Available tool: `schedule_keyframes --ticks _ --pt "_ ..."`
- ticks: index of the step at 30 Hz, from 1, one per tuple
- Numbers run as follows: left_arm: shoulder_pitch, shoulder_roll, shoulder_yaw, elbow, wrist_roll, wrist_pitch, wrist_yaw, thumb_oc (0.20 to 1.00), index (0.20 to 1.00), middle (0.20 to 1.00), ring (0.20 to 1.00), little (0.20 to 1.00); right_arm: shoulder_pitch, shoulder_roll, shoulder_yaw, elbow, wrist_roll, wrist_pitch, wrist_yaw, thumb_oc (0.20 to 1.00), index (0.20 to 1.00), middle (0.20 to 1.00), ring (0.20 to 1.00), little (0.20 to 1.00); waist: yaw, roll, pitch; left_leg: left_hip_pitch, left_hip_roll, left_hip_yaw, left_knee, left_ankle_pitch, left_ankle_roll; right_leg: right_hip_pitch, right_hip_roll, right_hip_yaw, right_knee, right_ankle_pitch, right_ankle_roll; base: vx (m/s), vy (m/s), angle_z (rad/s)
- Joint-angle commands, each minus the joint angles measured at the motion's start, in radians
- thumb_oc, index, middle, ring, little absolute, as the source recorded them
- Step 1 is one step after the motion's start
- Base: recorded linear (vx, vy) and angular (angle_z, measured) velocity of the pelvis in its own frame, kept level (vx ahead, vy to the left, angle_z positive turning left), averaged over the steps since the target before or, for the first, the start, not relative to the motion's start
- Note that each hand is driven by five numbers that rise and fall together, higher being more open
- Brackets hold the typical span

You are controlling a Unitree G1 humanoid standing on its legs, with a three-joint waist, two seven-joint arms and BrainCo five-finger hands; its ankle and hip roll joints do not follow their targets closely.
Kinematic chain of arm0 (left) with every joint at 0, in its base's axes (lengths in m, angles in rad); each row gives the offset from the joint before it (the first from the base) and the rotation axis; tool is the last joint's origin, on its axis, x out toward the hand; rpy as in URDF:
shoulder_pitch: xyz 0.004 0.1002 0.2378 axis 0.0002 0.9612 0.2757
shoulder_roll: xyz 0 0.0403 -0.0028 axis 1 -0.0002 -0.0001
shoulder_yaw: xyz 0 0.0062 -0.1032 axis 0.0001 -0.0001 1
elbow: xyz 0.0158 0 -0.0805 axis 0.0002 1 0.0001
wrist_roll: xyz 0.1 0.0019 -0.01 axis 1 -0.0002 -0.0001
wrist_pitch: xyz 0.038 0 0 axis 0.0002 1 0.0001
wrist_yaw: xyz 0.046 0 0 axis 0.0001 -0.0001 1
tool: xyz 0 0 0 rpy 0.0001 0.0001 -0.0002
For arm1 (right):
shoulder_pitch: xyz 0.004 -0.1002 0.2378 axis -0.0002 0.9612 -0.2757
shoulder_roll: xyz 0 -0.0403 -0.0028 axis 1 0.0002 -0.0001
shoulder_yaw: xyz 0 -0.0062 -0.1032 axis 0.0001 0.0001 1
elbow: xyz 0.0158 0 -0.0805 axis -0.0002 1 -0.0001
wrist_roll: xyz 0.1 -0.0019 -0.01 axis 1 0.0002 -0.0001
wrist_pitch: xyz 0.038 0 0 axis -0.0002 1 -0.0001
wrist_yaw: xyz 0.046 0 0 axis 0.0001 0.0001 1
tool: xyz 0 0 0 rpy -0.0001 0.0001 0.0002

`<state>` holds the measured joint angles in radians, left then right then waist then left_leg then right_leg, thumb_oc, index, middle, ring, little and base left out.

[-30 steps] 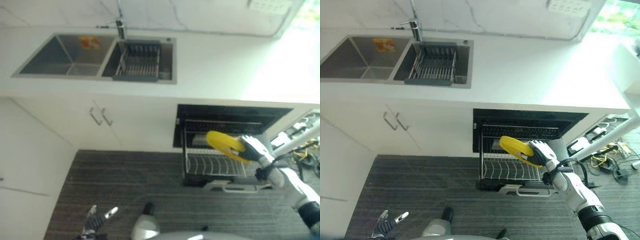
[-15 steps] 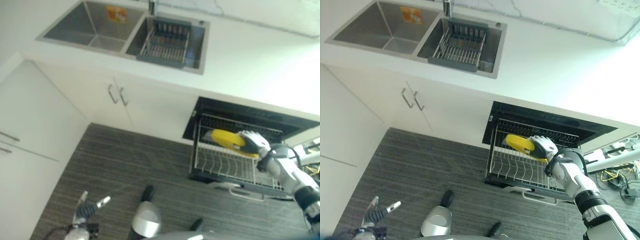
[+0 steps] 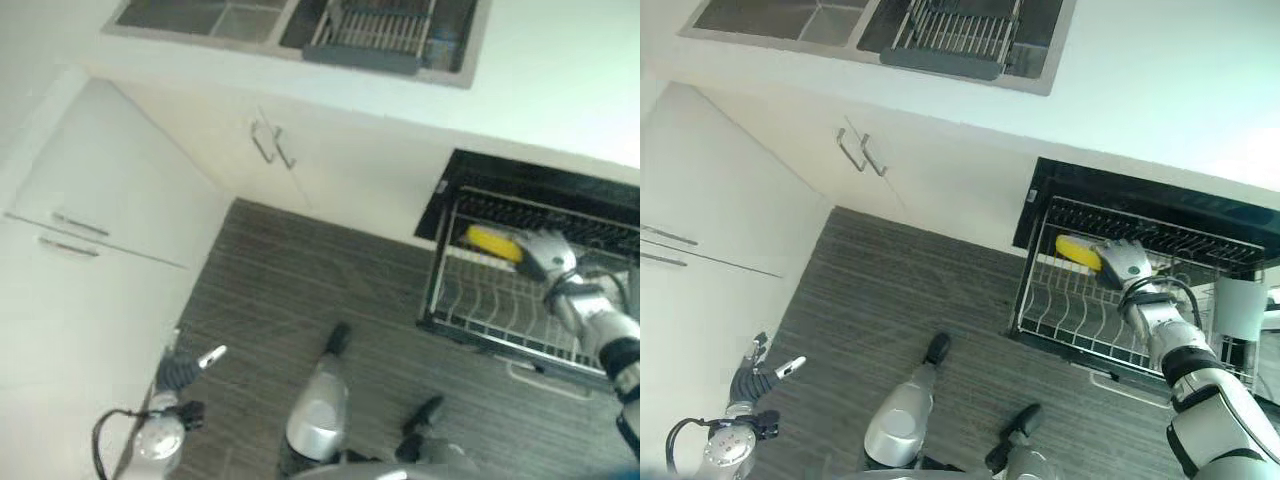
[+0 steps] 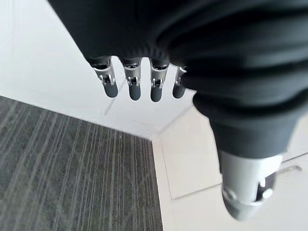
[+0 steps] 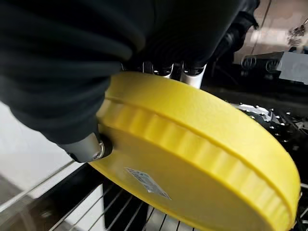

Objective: Place the dishes in the dishwasher.

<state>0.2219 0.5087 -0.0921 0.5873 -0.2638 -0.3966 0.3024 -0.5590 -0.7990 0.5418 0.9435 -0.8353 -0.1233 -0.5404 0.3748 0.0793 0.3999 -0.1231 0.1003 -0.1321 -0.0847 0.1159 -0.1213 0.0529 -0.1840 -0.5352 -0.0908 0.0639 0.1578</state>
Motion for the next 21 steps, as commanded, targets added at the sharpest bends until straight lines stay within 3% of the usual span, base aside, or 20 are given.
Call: schedule_keyframes --ticks 1,4,9,10,11,15,16,17,21 --pt "-0.042 0.035 -0.036 -0.003 -0.056 -0.068 0.015 1.000 1.000 1.000 1.000 1.000 -0.065 -0.058 0.060 -0.002 0.028 0.037 -0.050 0.200 0.200 0.200 0.200 0.200 0.003 -0.052 -0.039 -0.050 0.001 0.079 0.017 -0.057 0.008 -0.025 -0.075 0.060 0.041 -0.024 0.062 -0.16 -0.019 0.05" --pt "-0.037 0.028 -0.050 -0.010 -0.089 -0.057 -0.018 1.000 1.000 1.000 1.000 1.000 -0.089 -0.069 0.067 0.002 0.034 0.018 -0.029 0.200 0.200 0.200 0.200 0.200 -0.001 -0.031 -0.025 -0.071 -0.009 0.079 0.013 -0.051 0.010 -0.051 -0.079 0.066 0.042 -0.021 0.060 -0.14 0.013 -0.01" --pt "-0.051 0.001 -0.075 0.015 -0.105 -0.061 -0.041 1.000 1.000 1.000 1.000 1.000 -0.087 0.008 0.062 0.075 0.079 0.104 0.058 0.200 0.200 0.200 0.200 0.200 -0.001 -0.013 -0.022 -0.066 -0.012 0.089 0.013 -0.059 0.013 -0.061 -0.084 0.065 0.054 -0.030 0.055 -0.04 0.035 0.00" --pt "-0.050 -0.003 -0.084 0.005 -0.107 -0.058 -0.043 1.000 1.000 1.000 1.000 1.000 -0.080 0.026 0.055 0.088 0.046 0.105 0.009 0.200 0.200 0.200 0.200 0.200 0.000 -0.007 -0.022 -0.065 -0.013 0.091 0.013 -0.059 0.013 -0.063 -0.086 0.062 0.059 -0.029 0.055 -0.02 0.032 0.01" --pt "-0.051 -0.011 -0.089 0.008 -0.110 -0.065 -0.049 1.000 1.000 1.000 1.000 1.000 -0.075 0.042 0.050 0.098 0.022 0.154 -0.068 0.200 0.200 0.200 0.200 0.200 -0.001 -0.002 -0.022 -0.068 -0.014 0.093 0.013 -0.057 0.014 -0.068 -0.087 0.062 0.061 -0.027 0.056 -0.03 0.050 0.02" --pt "-0.066 -0.029 -0.113 0.033 -0.117 -0.081 -0.060 1.000 1.000 1.000 1.000 1.000 -0.076 0.097 0.060 0.123 0.000 0.054 -0.003 0.200 0.200 0.200 0.200 0.200 -0.007 0.010 -0.020 -0.070 -0.017 0.097 0.010 -0.060 0.017 -0.085 -0.089 0.067 0.064 -0.025 0.056 -0.05 0.044 0.01" --pt "-0.069 -0.029 -0.112 0.037 -0.120 -0.081 -0.063 1.000 1.000 1.000 1.000 1.000 -0.082 0.101 0.065 0.125 -0.006 0.048 0.033 0.413 0.413 0.413 0.413 0.413 -0.008 0.010 -0.018 -0.070 -0.017 0.099 0.011 -0.060 0.017 -0.087 -0.090 0.067 0.065 -0.024 0.055 -0.04 0.004 -0.02" --pt "-0.072 -0.028 -0.112 0.046 -0.123 -0.084 -0.069 1.000 1.000 1.000 1.000 1.000 -0.084 0.103 0.079 0.125 0.006 0.048 0.089 1.000 1.000 1.000 1.000 1.000 -0.008 0.008 -0.017 -0.070 -0.015 0.099 0.010 -0.060 0.017 -0.090 -0.089 0.067 0.067 -0.024 0.055 -0.03 -0.007 -0.02" --pt "-0.080 -0.013 -0.117 0.038 -0.080 -0.075 -0.065 1.000 1.000 1.000 1.000 1.000 -0.077 0.113 0.095 0.136 0.023 0.034 0.132 1.000 1.000 1.000 1.000 1.000 -0.009 -0.004 -0.017 -0.064 -0.010 0.104 0.008 -0.064 0.017 -0.090 -0.084 0.067 0.066 -0.022 0.054 -0.01 -0.025 0.00"
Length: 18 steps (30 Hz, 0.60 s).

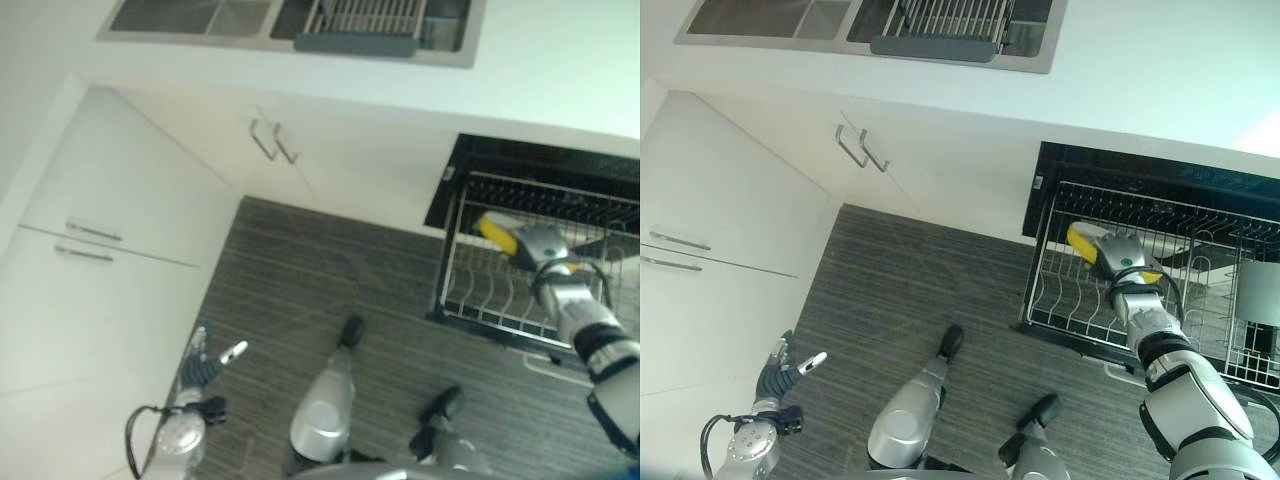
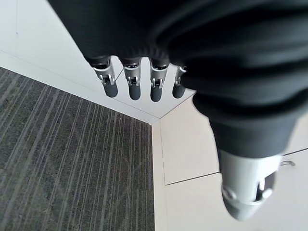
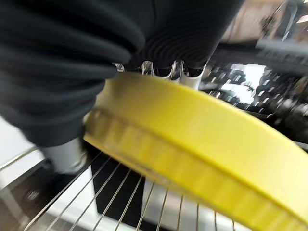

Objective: Place the dishes in the dishwasher.

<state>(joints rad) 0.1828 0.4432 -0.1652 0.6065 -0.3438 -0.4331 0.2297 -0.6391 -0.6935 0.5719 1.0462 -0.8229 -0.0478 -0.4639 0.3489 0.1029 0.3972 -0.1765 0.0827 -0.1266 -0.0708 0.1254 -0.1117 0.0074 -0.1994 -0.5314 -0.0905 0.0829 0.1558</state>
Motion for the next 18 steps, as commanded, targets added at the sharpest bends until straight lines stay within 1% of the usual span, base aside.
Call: schedule_keyframes --ticks 1,3,7,9,11,12,13,14,15,17,18 --pt "-0.043 0.061 -0.046 0.014 0.001 -0.032 0.006 1.000 1.000 1.000 1.000 1.000 -0.001 0.001 0.067 0.033 0.047 -0.049 0.072 1.000 1.000 1.000 1.000 1.000 0.017 -0.032 -0.014 -0.011 0.010 0.102 -0.006 -0.072 0.006 -0.045 -0.067 0.063 0.065 -0.039 0.056 0.00 0.000 0.00" --pt "-0.042 0.070 -0.042 0.009 -0.007 -0.019 0.006 1.000 1.000 1.000 1.000 1.000 0.010 -0.002 0.050 0.032 0.084 -0.056 0.097 1.000 1.000 1.000 1.000 1.000 0.016 -0.041 -0.015 -0.010 0.014 0.104 -0.005 -0.073 0.004 -0.045 -0.064 0.065 0.065 -0.037 0.057 -0.02 -0.031 0.00" --pt "-0.041 0.075 -0.033 0.006 0.011 0.007 -0.002 1.000 1.000 1.000 1.000 1.000 0.040 0.001 0.028 0.039 0.110 -0.037 0.111 1.000 1.000 1.000 1.000 1.000 0.013 -0.057 -0.019 0.001 0.014 0.105 -0.006 -0.076 0.008 -0.040 -0.059 0.066 0.066 -0.033 0.058 0.00 0.000 0.00" --pt "-0.037 0.075 -0.033 0.007 0.021 0.012 0.004 1.000 1.000 1.000 1.000 1.000 0.049 0.005 0.010 0.040 0.148 -0.011 0.119 1.000 1.000 1.000 1.000 1.000 0.009 -0.060 -0.022 0.007 0.016 0.108 -0.007 -0.077 0.009 -0.039 -0.058 0.068 0.068 -0.032 0.058 0.00 0.000 0.00" --pt "-0.036 0.072 -0.029 0.004 0.025 0.024 0.008 1.000 1.000 1.000 1.000 1.000 0.060 0.015 -0.008 0.042 0.158 0.000 0.113 1.000 1.000 1.000 1.000 1.000 0.005 -0.058 -0.028 0.015 0.017 0.112 -0.008 -0.078 0.009 -0.037 -0.057 0.071 0.069 -0.033 0.057 0.01 0.035 -0.01" --pt "-0.038 0.074 -0.026 0.002 0.026 0.033 0.007 1.000 1.000 1.000 1.000 1.000 0.065 0.015 -0.016 0.043 0.194 0.026 0.132 1.000 1.000 1.000 1.000 1.000 0.002 -0.058 -0.032 0.018 0.018 0.114 -0.008 -0.079 0.009 -0.035 -0.057 0.072 0.069 -0.033 0.057 0.01 0.035 -0.01" --pt "-0.040 0.073 -0.028 0.003 0.028 0.037 0.011 1.000 1.000 1.000 1.000 1.000 0.066 0.017 -0.027 0.050 0.212 0.025 0.135 1.000 1.000 1.000 1.000 1.000 0.000 -0.057 -0.036 0.023 0.018 0.116 -0.009 -0.079 0.009 -0.032 -0.056 0.074 0.067 -0.032 0.057 0.01 0.040 -0.01" --pt "-0.041 0.072 -0.029 0.005 0.024 0.043 0.011 1.000 1.000 1.000 1.000 1.000 0.064 0.020 -0.038 0.054 0.267 0.033 0.159 1.000 1.000 1.000 1.000 1.000 -0.001 -0.056 -0.042 0.029 0.018 0.118 -0.009 -0.081 0.009 -0.025 -0.056 0.073 0.064 -0.033 0.056 0.02 0.040 0.00" --pt "-0.042 0.069 -0.030 0.008 0.023 0.049 0.009 1.000 1.000 1.000 1.000 1.000 0.063 0.023 -0.051 0.054 0.312 0.028 0.178 1.000 1.000 1.000 1.000 1.000 -0.002 -0.055 -0.047 0.035 0.017 0.117 -0.011 -0.081 0.009 -0.020 -0.056 0.072 0.063 -0.033 0.055 0.04 0.051 0.01" --pt "-0.035 0.060 -0.024 0.006 0.030 0.074 -0.001 1.000 1.000 1.000 1.000 1.000 0.083 0.032 -0.096 0.038 0.501 0.052 0.276 1.000 1.000 1.000 1.000 1.000 -0.008 -0.060 -0.064 0.051 0.018 0.120 -0.011 -0.085 0.008 -0.004 -0.054 0.072 0.061 -0.037 0.052 0.09 0.053 0.01" --pt "-0.028 0.058 -0.013 0.007 0.043 0.088 -0.012 1.000 1.000 1.000 1.000 1.000 0.100 0.028 -0.132 0.024 0.551 0.049 0.340 1.000 1.000 1.000 1.000 1.000 -0.013 -0.069 -0.075 0.062 0.019 0.125 -0.009 -0.088 0.006 0.009 -0.052 0.072 0.057 -0.040 0.050 0.10 0.026 0.01"
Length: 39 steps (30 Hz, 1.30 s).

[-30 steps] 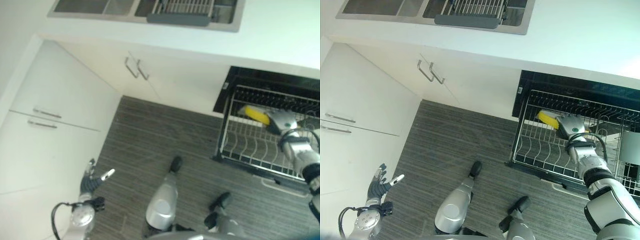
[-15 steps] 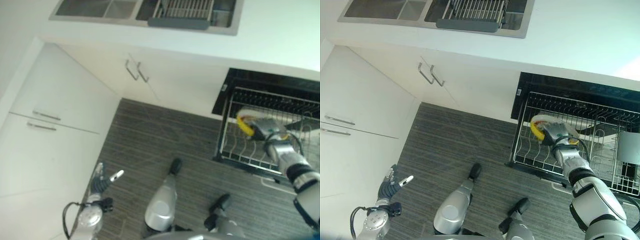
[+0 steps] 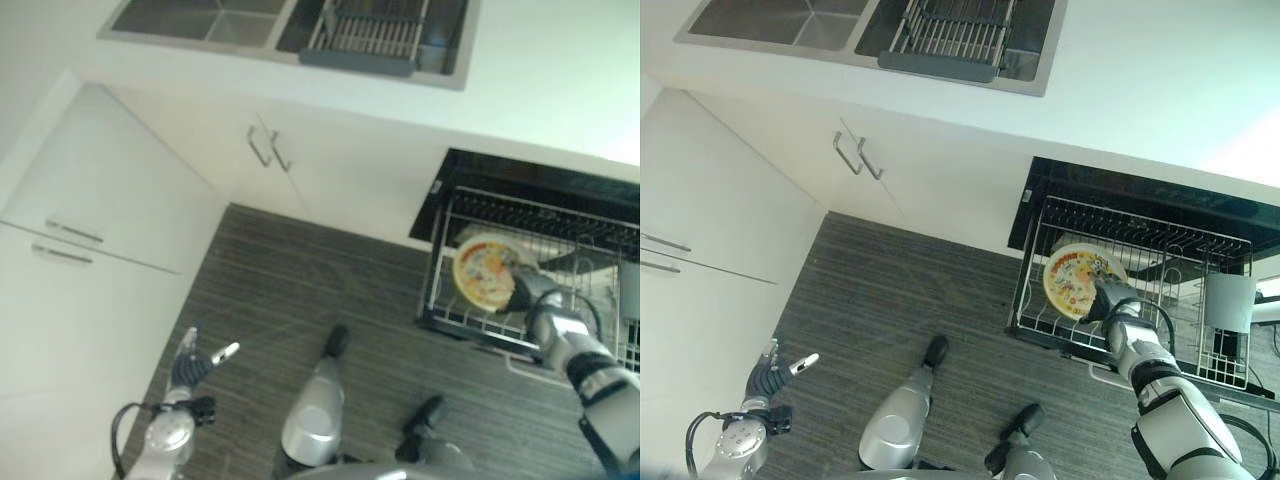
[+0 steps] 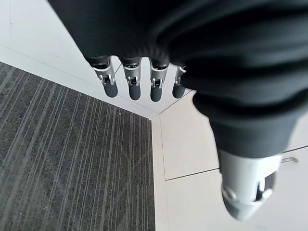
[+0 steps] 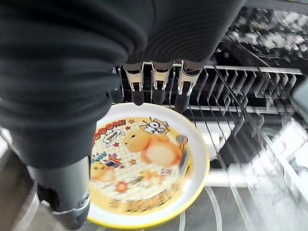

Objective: Place the dishes in the dishwasher.

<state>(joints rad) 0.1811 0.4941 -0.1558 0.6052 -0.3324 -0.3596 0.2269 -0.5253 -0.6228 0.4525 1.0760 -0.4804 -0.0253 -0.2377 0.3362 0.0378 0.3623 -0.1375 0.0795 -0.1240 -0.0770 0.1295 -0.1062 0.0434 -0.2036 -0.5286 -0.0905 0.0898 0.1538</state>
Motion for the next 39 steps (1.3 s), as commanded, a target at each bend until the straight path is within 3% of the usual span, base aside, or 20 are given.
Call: schedule_keyframes --ticks 1,3,6,8,12,14,15,16,17,18,20,24,27,30,36,39 --pt "-0.023 0.010 -0.018 0.005 0.038 0.028 -0.015 1.000 1.000 1.000 1.000 1.000 -0.003 -0.051 -0.025 -0.018 0.215 0.039 0.137 1.000 1.000 1.000 1.000 1.000 -0.001 -0.010 -0.045 0.028 0.025 0.125 -0.002 -0.093 -0.001 -0.021 -0.048 0.069 0.057 -0.048 0.052 0.08 -0.011 0.01" --pt "-0.011 0.022 -0.007 -0.010 0.063 0.060 -0.032 1.000 1.000 1.000 1.000 1.000 0.025 -0.084 -0.047 -0.058 0.242 0.050 0.158 1.000 1.000 1.000 1.000 1.000 -0.004 -0.026 -0.057 0.039 0.030 0.127 -0.001 -0.095 -0.003 -0.006 -0.045 0.065 0.055 -0.047 0.054 0.09 -0.050 0.00" --pt "0.051 0.031 0.031 -0.045 0.105 0.105 -0.044 1.000 1.000 1.000 1.000 1.000 0.108 -0.149 -0.131 -0.252 0.330 0.169 0.229 1.000 1.000 1.000 1.000 1.000 -0.030 -0.056 -0.093 0.082 0.039 0.144 0.000 -0.102 -0.006 0.031 -0.036 0.076 0.045 -0.043 0.059 0.15 -0.015 -0.04" --pt "0.076 0.028 0.061 -0.062 0.106 0.131 -0.041 1.000 1.000 1.000 1.000 1.000 0.180 -0.162 -0.182 -0.416 0.380 0.158 0.219 1.000 1.000 1.000 1.000 1.000 -0.051 -0.065 -0.107 0.103 0.045 0.155 -0.001 -0.106 -0.005 0.043 -0.034 0.086 0.043 -0.042 0.061 0.11 0.026 -0.21" --pt "0.127 -0.029 0.175 -0.009 0.119 0.134 -0.041 1.000 1.000 1.000 1.000 1.000 0.421 -0.082 -0.400 -0.743 0.338 0.151 0.196 1.000 1.000 1.000 1.000 1.000 -0.143 -0.081 -0.144 0.152 0.058 0.194 -0.003 -0.118 0.005 0.043 -0.039 0.125 0.064 -0.045 0.070 0.09 0.065 -0.30" --pt "0.151 -0.047 0.221 0.005 0.140 0.134 -0.054 1.000 1.000 1.000 1.000 1.000 0.528 -0.050 -0.501 -0.856 0.310 0.116 0.178 1.000 1.000 1.000 1.000 1.000 -0.185 -0.084 -0.149 0.178 0.066 0.217 -0.003 -0.132 0.010 0.045 -0.039 0.145 0.073 -0.051 0.072 0.05 0.031 -0.40" --pt "0.159 -0.052 0.231 0.009 0.147 0.133 -0.054 1.000 1.000 1.000 1.000 1.000 0.558 -0.043 -0.534 -0.893 0.302 0.109 0.150 1.000 1.000 1.000 1.000 1.000 -0.198 -0.085 -0.151 0.185 0.068 0.226 -0.003 -0.136 0.012 0.046 -0.038 0.152 0.074 -0.053 0.072 0.03 0.031 -0.44" --pt "0.175 -0.072 0.247 0.018 0.163 0.133 -0.045 1.000 1.000 1.000 1.000 1.000 0.617 -0.016 -0.604 -0.963 0.330 0.085 0.055 1.000 1.000 1.000 1.000 1.000 -0.223 -0.086 -0.156 0.201 0.071 0.244 -0.004 -0.148 0.015 0.046 -0.034 0.168 0.077 -0.059 0.073 0.01 0.040 -0.38" --pt "0.184 -0.077 0.252 0.021 0.154 0.138 -0.037 1.000 1.000 1.000 1.000 1.000 0.639 -0.002 -0.627 -0.981 0.315 0.059 0.043 1.000 1.000 1.000 1.000 1.000 -0.235 -0.085 -0.160 0.208 0.071 0.255 -0.003 -0.153 0.016 0.047 -0.032 0.178 0.076 -0.062 0.071 0.01 0.051 -0.43" --pt "0.187 -0.087 0.251 0.035 0.150 0.133 -0.029 1.000 1.000 1.000 1.000 1.000 0.653 0.011 -0.628 -1.006 0.249 0.071 0.023 1.000 1.000 1.000 1.000 1.000 -0.242 -0.084 -0.163 0.212 0.070 0.259 -0.003 -0.157 0.017 0.046 -0.031 0.189 0.076 -0.065 0.070 -0.01 0.072 -0.42" --pt "0.193 -0.128 0.253 0.047 0.143 0.131 -0.005 1.000 1.000 1.000 1.000 1.000 0.714 0.079 -0.596 -1.093 0.305 0.106 0.027 1.000 1.000 1.000 1.000 1.000 -0.275 -0.076 -0.168 0.229 0.070 0.280 -0.005 -0.165 0.021 0.038 -0.028 0.218 0.082 -0.074 0.065 0.04 0.085 -0.45" --pt "0.203 -0.140 0.240 0.020 0.128 0.119 0.009 1.000 1.000 1.000 1.000 1.000 0.789 0.134 -0.512 -1.056 0.336 0.118 0.097 1.000 1.000 1.000 1.000 1.000 -0.300 -0.081 -0.175 0.245 0.073 0.317 -0.005 -0.169 0.023 0.041 -0.029 0.231 0.078 -0.076 0.063 0.04 0.029 -0.24" --pt "0.196 -0.129 0.210 0.001 0.120 0.119 0.008 1.000 1.000 1.000 1.000 1.000 0.785 0.149 -0.467 -0.953 0.281 0.107 -0.014 1.000 1.000 1.000 1.000 1.000 -0.302 -0.079 -0.174 0.253 0.068 0.321 -0.007 -0.174 0.026 0.044 -0.029 0.226 0.080 -0.078 0.058 0.03 0.019 0.00" --pt "0.196 -0.130 0.183 0.019 0.109 0.132 0.028 1.000 1.000 1.000 1.000 1.000 0.759 0.186 -0.425 -0.850 0.430 0.146 -0.007 1.000 1.000 1.000 1.000 1.000 -0.299 -0.074 -0.177 0.257 0.062 0.323 -0.009 -0.176 0.028 0.051 -0.029 0.222 0.072 -0.078 0.054 0.01 0.010 0.00" --pt "0.149 -0.132 0.158 0.108 0.106 0.134 0.063 1.000 1.000 1.000 1.000 1.000 0.659 0.344 -0.401 -0.604 0.958 0.204 0.075 1.000 1.000 1.000 1.000 1.000 -0.278 -0.066 -0.178 0.271 0.060 0.314 -0.008 -0.172 0.027 0.066 -0.033 0.198 0.081 -0.082 0.044 0.01 -0.005 0.03" --pt "0.137 -0.139 0.146 0.140 0.092 0.135 0.077 1.000 1.000 1.000 1.000 1.000 0.621 0.380 -0.393 -0.543 1.070 0.221 0.055 1.000 1.000 1.000 1.000 1.000 -0.267 -0.056 -0.184 0.275 0.059 0.309 -0.010 -0.169 0.023 0.076 -0.031 0.188 0.079 -0.084 0.039 0.03 0.004 0.11"
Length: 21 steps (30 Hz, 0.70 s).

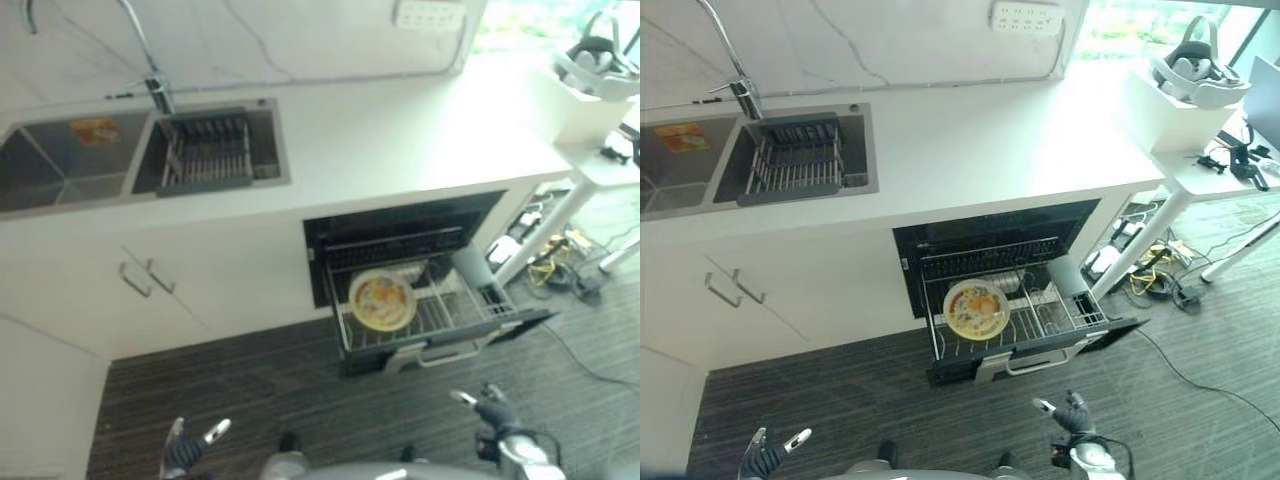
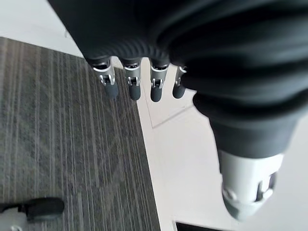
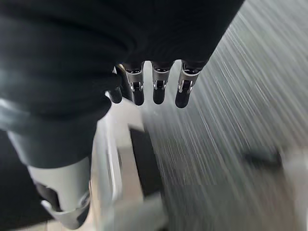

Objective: Place the dishes in the dishwasher.

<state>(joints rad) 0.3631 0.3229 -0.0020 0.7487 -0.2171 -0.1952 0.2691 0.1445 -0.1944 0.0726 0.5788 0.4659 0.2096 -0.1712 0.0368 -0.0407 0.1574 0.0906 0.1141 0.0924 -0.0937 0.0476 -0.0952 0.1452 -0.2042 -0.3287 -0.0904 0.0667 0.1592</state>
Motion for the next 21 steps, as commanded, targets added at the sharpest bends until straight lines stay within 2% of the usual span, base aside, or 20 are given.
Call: schedule_keyframes --ticks 1,5,9,21 --pt "-0.050 0.027 -0.015 0.015 -0.020 -0.037 0.036 1.000 1.000 1.000 1.000 1.000 -0.065 -0.042 -0.008 -0.011 0.116 -0.023 -0.019 1.000 1.000 1.000 1.000 1.000 0.039 0.026 0.016 0.047 0.024 0.087 0.006 -0.086 0.009 -0.021 -0.031 -0.017 0.076 -0.060 0.032 0.02 0.005 0.11" --pt "-0.062 0.022 -0.047 0.040 -0.032 -0.052 0.041 1.000 1.000 1.000 1.000 1.000 -0.120 -0.040 0.007 0.082 0.163 -0.026 -0.030 1.000 1.000 1.000 1.000 1.000 0.055 0.037 0.009 0.045 0.024 0.079 0.006 -0.081 0.005 -0.017 -0.032 -0.026 0.078 -0.062 0.027 0.01 0.006 0.07" --pt "-0.072 0.016 -0.088 0.072 -0.029 -0.069 0.043 1.000 1.000 1.000 1.000 1.000 -0.176 -0.040 0.005 0.148 0.221 -0.069 -0.048 1.000 1.000 1.000 1.000 1.000 0.081 0.045 0.008 0.042 0.018 0.061 0.006 -0.077 0.006 -0.017 -0.041 -0.043 0.091 -0.065 0.025 -0.01 -0.010 0.11" --pt "-0.081 0.009 -0.108 0.129 -0.041 -0.108 0.046 1.000 1.000 1.000 1.000 1.000 -0.235 -0.053 -0.001 0.242 0.234 -0.092 -0.067 1.000 1.000 1.000 1.000 1.000 0.120 0.054 0.006 0.020 0.010 0.009 0.006 -0.068 0.003 -0.013 -0.041 -0.056 0.082 -0.066 0.023 0.00 0.004 0.03"
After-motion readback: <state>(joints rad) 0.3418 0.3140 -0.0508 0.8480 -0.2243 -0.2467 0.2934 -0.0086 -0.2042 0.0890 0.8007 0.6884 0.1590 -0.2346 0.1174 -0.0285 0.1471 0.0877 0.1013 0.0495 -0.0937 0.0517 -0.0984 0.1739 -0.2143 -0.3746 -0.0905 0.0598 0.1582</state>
